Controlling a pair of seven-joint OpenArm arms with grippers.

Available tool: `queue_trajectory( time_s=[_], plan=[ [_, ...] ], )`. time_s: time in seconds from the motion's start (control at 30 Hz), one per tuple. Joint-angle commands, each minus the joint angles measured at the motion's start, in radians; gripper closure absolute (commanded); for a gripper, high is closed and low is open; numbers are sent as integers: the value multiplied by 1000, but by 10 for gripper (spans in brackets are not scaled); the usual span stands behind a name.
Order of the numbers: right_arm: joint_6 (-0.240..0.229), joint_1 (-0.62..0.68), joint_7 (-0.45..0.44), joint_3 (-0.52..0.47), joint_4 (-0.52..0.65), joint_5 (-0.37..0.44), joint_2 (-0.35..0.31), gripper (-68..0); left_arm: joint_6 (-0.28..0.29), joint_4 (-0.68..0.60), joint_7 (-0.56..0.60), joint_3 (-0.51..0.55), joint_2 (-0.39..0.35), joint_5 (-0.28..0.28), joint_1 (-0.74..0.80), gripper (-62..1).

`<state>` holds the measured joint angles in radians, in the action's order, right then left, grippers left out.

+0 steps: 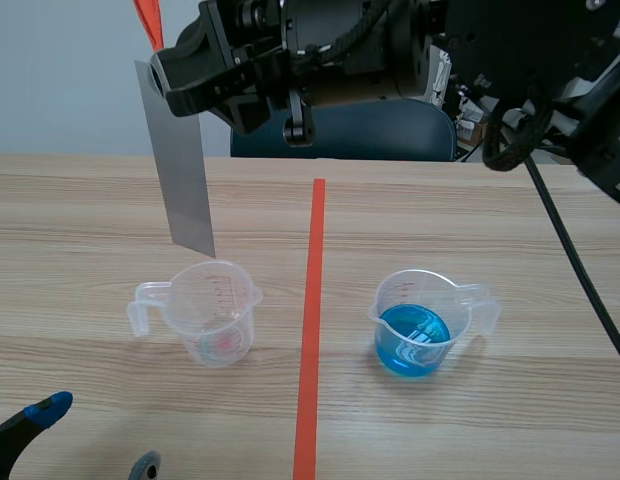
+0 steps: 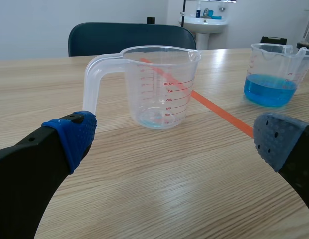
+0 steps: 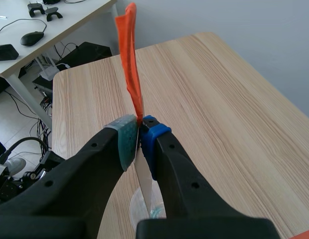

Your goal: Do the redox reaction experiment. lift the metal plate out of the left beaker

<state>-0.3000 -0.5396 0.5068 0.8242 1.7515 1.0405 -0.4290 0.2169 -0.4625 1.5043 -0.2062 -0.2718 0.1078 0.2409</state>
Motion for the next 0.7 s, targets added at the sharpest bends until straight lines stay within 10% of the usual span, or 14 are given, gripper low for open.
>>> queue_trajectory(
  time_s=[0.0, 0.67],
  plan=[
    [0, -28, -14, -8, 11, 11, 2, -6, 2, -10, 18, 5, -3, 0, 8, -623],
    [0, -28, -14, -8, 11, 11, 2, -6, 2, -10, 25, 5, -3, 0, 8, -623]
  ],
)
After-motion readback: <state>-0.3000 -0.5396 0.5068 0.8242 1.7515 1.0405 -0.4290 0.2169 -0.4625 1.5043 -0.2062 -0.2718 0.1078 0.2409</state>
